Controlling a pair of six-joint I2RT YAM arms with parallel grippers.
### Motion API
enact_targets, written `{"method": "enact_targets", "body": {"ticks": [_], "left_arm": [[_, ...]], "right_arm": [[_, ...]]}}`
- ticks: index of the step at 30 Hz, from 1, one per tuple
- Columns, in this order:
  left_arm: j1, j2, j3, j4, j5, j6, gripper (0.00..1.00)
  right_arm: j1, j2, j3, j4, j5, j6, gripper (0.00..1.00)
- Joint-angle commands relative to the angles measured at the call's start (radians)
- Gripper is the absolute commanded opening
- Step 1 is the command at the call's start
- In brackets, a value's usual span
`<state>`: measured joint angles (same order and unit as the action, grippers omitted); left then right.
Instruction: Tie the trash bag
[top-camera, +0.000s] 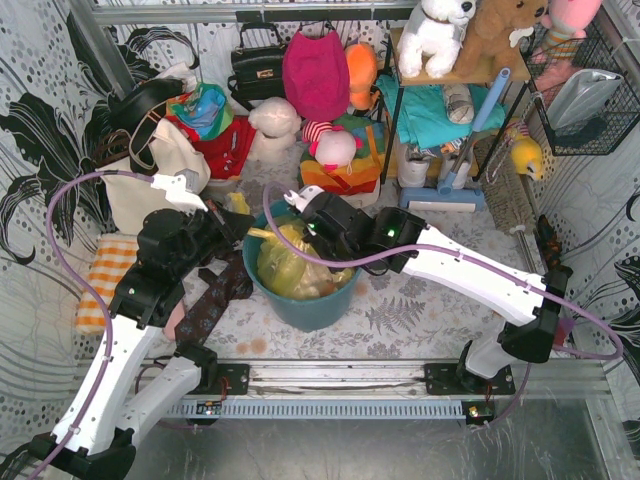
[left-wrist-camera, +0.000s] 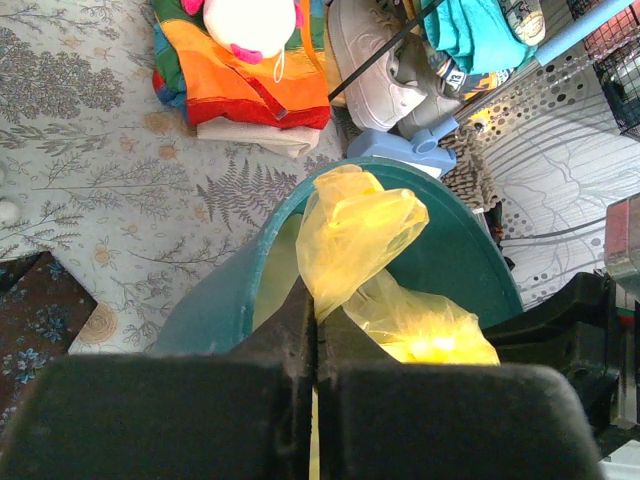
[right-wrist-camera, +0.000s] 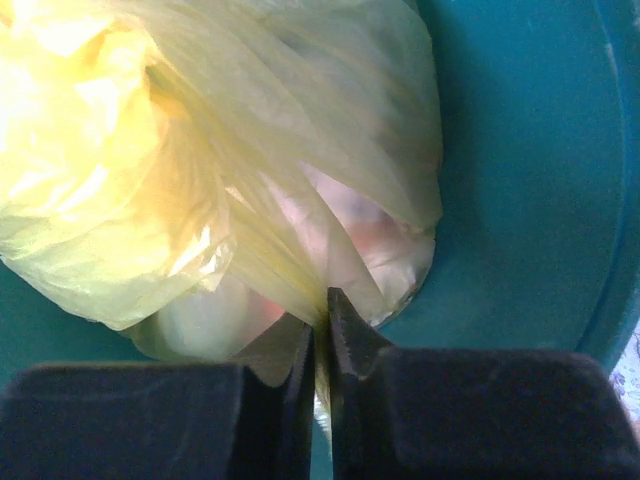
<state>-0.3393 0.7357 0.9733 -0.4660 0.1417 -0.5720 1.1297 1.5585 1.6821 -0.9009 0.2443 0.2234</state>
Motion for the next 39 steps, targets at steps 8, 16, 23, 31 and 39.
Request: {"method": "enact_targets", "body": {"ticks": [8,16,23,31,39], "left_arm": [[0.005,-0.015,0.021,0.031,-0.004,0.006,0.0],[0.005,-0.024,0.023,0.024,0.0,0.002,0.0],[0.004,-0.041,0.029,0.043,0.079,0.013,0.0],[0.005,-0.081,0.063,-0.002,0.099,0.061,0.0],[0.004,-0.123,0.085,-0.074,-0.008,0.077,0.0]], "right_arm": [[0.0,-0.084,0.065,-0.029,0.105,0.042,0.02],[0.001,-0.087,0.089,-0.038,0.249,0.089,0.0],[0.0,-0.126,0.045,0.062,0.469,0.259,0.0],[0.001,-0.088,0.117,-0.081,0.698,0.355,0.0],[0.002,-0.048,0.223,-0.345,0.85,0.474,0.0]]}}
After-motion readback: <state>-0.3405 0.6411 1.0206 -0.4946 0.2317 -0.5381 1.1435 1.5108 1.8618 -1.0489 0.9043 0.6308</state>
